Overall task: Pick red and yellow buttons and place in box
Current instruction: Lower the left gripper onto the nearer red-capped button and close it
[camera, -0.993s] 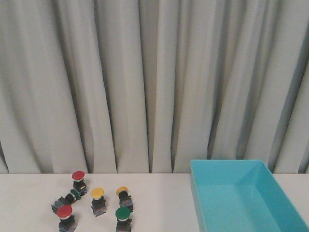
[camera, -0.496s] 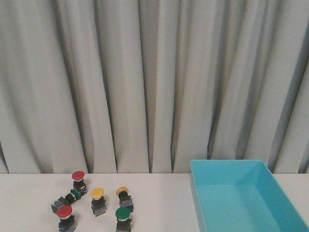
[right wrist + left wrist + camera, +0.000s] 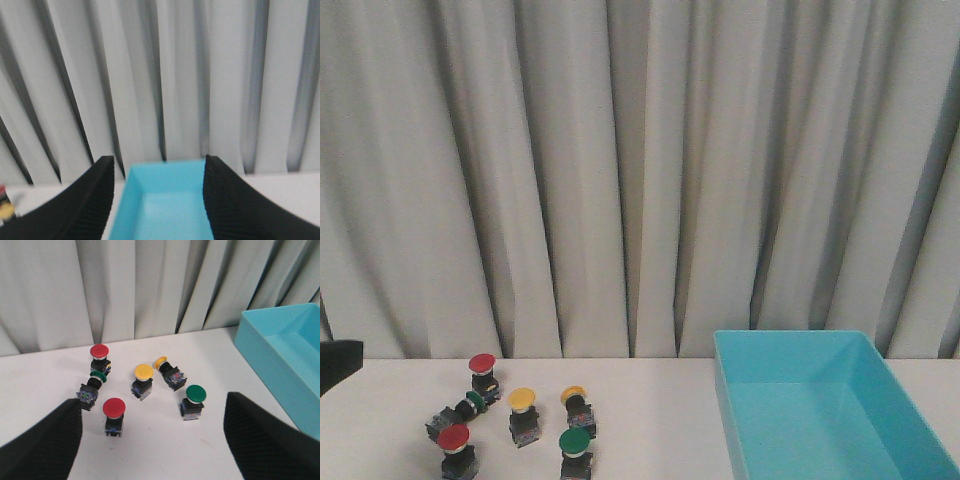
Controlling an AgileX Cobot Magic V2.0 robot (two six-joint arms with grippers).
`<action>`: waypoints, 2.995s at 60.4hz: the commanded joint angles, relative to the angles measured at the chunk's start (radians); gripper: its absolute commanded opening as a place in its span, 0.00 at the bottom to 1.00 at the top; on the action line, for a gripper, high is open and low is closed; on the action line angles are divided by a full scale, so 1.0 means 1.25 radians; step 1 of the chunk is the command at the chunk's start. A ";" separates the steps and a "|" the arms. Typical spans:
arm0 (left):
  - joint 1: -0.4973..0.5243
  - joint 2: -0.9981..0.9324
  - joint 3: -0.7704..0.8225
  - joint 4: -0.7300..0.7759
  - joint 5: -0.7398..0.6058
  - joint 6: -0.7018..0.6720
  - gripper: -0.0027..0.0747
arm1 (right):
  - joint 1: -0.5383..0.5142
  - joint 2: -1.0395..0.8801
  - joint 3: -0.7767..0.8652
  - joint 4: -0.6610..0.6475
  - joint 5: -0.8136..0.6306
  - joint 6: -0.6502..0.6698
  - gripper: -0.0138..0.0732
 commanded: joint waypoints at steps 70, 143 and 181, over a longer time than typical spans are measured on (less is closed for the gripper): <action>-0.040 0.776 -0.446 0.102 0.032 -0.072 0.70 | -0.001 0.209 -0.048 0.393 0.109 -0.464 0.62; -0.042 0.848 -0.446 0.101 0.030 -0.071 0.68 | -0.001 0.209 -0.048 0.397 0.108 -0.461 0.62; -0.042 0.841 -0.446 0.101 0.048 -0.071 0.10 | -0.001 0.209 -0.048 0.396 0.108 -0.461 0.62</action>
